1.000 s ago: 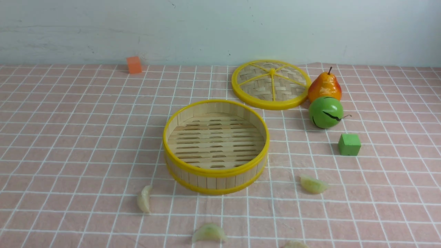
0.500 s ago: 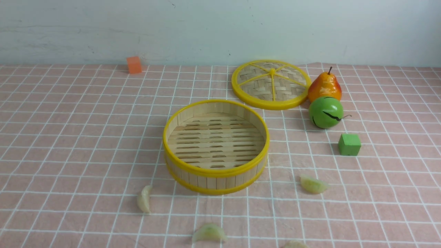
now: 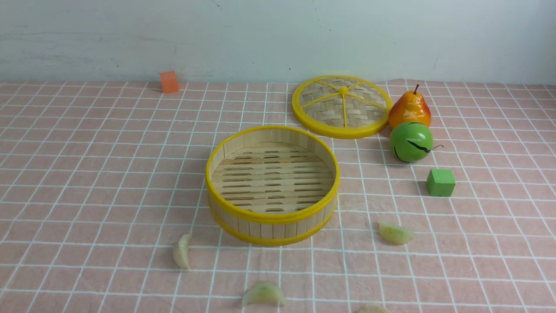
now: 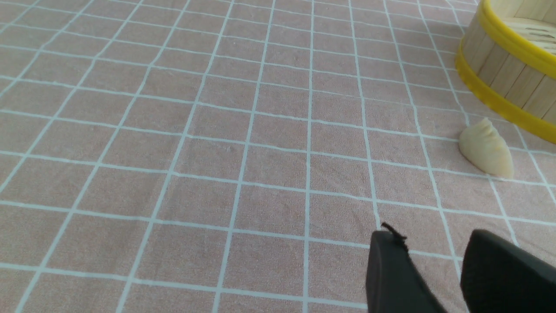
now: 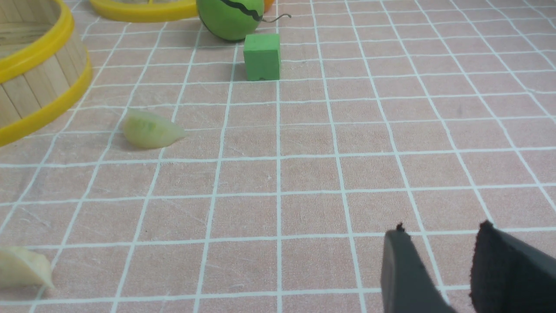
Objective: Put the dumplings into the steamer on the table with the pink tablecloth.
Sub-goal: 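Reach for and grasp a dumpling on the table with the left gripper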
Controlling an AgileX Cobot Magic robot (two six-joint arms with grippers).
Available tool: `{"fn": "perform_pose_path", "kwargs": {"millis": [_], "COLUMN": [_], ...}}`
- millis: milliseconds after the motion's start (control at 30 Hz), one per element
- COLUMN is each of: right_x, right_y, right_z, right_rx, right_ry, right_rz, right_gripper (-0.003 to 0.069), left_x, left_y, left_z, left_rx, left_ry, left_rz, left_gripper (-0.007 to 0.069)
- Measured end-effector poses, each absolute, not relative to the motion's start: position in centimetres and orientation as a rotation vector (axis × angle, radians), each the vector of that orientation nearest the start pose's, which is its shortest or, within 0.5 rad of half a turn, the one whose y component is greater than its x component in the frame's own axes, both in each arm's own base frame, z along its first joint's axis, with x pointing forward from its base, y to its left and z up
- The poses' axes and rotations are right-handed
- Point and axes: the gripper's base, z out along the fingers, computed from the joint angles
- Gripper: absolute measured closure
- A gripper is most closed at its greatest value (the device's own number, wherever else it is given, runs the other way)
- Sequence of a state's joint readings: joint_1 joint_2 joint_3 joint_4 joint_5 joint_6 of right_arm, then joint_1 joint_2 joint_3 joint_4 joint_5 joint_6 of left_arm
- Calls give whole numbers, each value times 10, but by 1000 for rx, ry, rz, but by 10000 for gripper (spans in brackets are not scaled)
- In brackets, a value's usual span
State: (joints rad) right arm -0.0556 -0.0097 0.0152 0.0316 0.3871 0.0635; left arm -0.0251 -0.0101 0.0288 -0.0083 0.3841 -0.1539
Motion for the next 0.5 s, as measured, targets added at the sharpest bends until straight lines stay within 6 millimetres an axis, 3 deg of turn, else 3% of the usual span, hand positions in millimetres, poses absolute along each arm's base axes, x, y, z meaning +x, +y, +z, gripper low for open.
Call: {"fn": "perform_pose_path", "kwargs": {"millis": [400, 500], "right_x": [52, 52], "right_y": [-2, 0], "right_z": [174, 174], "right_rx": [133, 170], "right_ry": [1871, 1868], "right_rz": [40, 86], "right_gripper": [420, 420], "left_x": [53, 53], "left_y": [-1, -5], "left_z": [171, 173], "left_rx": [-131, -286], "left_ry": [1872, 1832], "left_rz": [-131, -306], "left_gripper": [387, 387]}}
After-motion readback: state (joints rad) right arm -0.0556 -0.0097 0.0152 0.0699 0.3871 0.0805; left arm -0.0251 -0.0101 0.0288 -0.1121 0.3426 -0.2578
